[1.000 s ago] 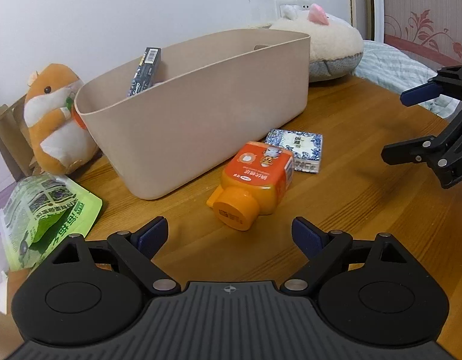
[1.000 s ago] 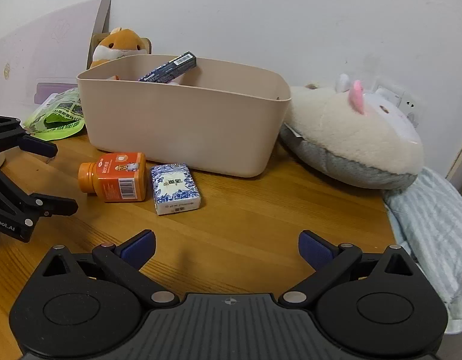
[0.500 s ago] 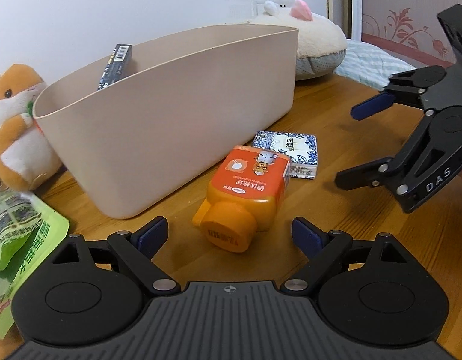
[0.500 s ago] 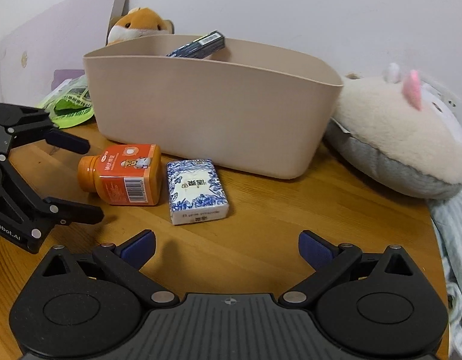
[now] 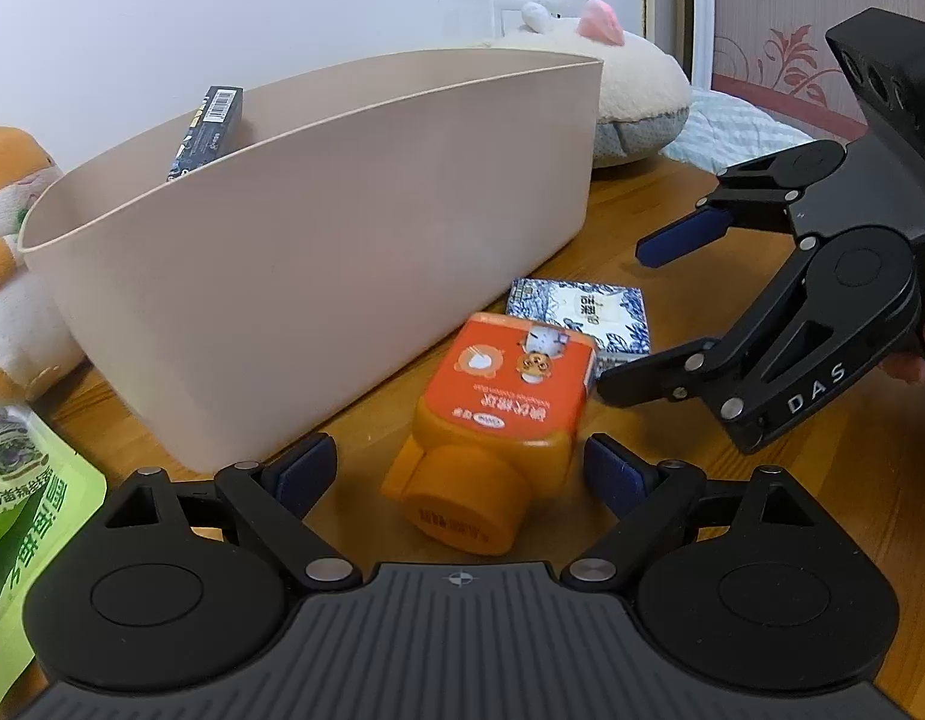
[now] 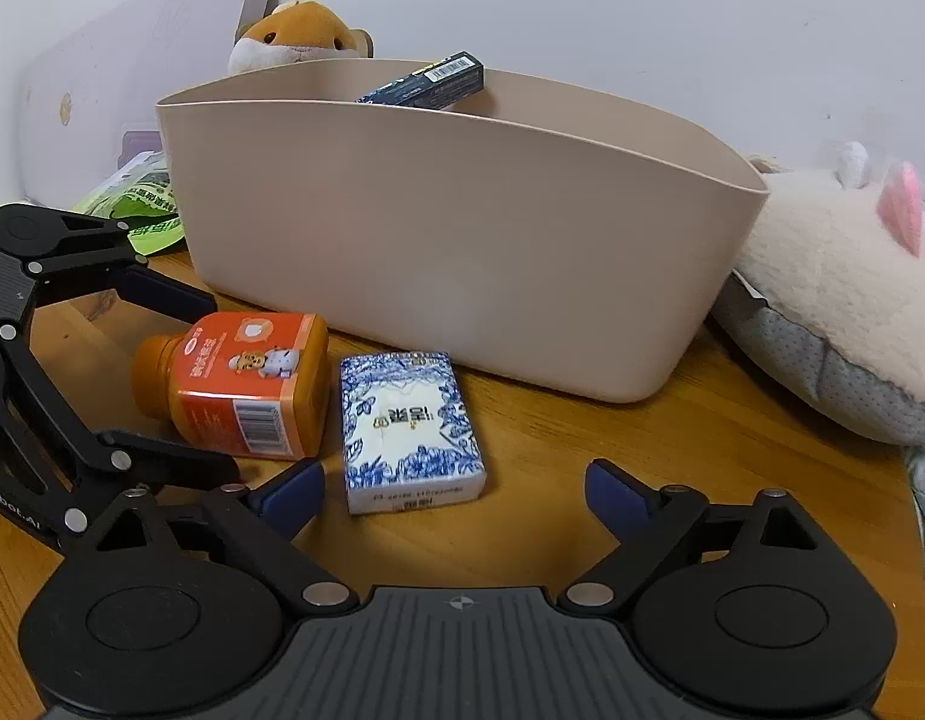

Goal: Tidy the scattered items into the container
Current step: 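Grasp the orange bottle with the left tool while the right tool grasps the second tissue pack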

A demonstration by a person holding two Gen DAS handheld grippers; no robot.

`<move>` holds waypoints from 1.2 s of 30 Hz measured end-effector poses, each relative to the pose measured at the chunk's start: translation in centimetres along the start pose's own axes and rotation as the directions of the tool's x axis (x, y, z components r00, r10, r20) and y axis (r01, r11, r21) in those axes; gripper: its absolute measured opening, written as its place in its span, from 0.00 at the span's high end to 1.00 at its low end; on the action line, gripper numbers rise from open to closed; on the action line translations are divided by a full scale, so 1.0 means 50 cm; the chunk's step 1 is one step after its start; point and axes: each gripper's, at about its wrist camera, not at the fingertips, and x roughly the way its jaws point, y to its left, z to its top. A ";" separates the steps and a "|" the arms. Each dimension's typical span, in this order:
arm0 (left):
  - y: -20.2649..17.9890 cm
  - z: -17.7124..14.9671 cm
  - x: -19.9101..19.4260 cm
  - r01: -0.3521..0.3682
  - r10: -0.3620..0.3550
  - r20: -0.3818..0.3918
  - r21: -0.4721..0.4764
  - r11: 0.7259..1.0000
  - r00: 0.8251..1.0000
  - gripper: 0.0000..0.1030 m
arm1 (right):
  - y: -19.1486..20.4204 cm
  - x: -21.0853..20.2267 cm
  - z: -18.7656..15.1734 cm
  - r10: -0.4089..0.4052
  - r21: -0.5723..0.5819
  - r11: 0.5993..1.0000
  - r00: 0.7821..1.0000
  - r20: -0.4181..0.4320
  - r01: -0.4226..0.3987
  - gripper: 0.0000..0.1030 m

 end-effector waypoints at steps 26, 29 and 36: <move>-0.002 0.005 0.014 0.021 -0.020 0.016 -0.059 0.998 1.000 0.47 | 0.000 0.001 0.004 0.072 0.011 0.997 0.997 0.009 -0.072 0.58; -0.006 0.000 0.004 0.009 -0.008 0.013 -0.048 0.999 1.000 0.47 | 0.000 -0.011 0.000 0.070 0.005 0.998 0.998 0.004 -0.070 0.58; -0.018 0.001 -0.040 -0.009 0.010 0.037 -0.028 1.000 0.999 0.47 | 0.000 -0.060 -0.001 0.053 -0.012 0.999 0.998 0.028 -0.053 0.58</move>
